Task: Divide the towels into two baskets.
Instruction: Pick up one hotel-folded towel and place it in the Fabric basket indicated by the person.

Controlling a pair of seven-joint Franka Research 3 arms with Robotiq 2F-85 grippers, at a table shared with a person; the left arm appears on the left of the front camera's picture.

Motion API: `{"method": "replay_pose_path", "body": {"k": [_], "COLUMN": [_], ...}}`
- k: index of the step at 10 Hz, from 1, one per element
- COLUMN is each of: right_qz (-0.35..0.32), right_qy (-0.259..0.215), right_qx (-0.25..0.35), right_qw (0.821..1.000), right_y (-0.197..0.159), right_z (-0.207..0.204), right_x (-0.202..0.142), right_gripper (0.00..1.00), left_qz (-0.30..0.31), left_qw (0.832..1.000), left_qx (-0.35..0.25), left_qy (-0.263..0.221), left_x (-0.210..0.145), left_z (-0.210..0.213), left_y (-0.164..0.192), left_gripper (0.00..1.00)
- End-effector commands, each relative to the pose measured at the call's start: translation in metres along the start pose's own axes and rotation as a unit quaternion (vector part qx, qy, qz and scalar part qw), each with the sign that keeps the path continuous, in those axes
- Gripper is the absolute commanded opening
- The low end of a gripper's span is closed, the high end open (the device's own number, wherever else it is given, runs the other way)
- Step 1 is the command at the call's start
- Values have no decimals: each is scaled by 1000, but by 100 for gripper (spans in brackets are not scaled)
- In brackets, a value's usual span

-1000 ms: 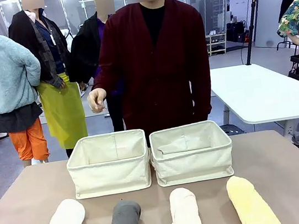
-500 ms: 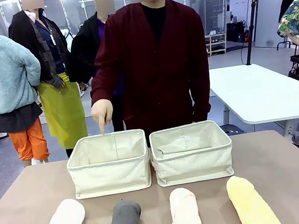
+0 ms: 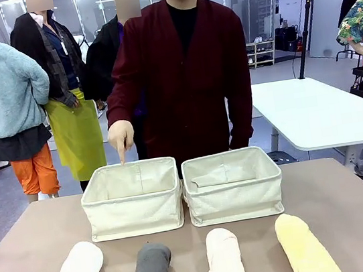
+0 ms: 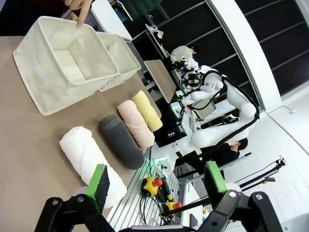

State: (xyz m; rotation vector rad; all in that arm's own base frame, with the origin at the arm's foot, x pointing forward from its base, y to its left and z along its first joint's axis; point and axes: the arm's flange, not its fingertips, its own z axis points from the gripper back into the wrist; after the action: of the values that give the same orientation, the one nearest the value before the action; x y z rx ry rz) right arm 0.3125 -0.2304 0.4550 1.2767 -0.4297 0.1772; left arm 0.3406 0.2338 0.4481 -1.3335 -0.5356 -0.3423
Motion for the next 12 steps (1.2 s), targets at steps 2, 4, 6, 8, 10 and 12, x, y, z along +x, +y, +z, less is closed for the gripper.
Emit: {"method": "replay_pose_path", "body": {"k": [2,4,6,8,10,12], "right_qz": [8,8,8,8,8,8], "right_qy": [-2,-2,-2,-2,-2,-2], "right_qx": [5,5,5,5,5,5], "right_qw": [1000,1000,1000,1000,1000,1000], "right_y": [2,2,2,2,2,2], "right_z": [0,0,0,0,0,0], "right_x": [-3,-3,-3,-3,-3,-3], "right_gripper": [100,100,100,100,100,100], "left_qz": [-12,-13,-40,-61,-44,-1], "left_qw": [993,975,940,894,862,848], "left_qx": [79,146,235,327,375,428], "left_qy": [83,169,244,299,338,313], "left_x": [10,13,11,1,-7,-24], "left_z": [-37,-95,-158,-207,-237,-259], "left_y": [-41,-63,-76,-73,-53,-37], "left_gripper": [100,100,100,100,100,100]}}
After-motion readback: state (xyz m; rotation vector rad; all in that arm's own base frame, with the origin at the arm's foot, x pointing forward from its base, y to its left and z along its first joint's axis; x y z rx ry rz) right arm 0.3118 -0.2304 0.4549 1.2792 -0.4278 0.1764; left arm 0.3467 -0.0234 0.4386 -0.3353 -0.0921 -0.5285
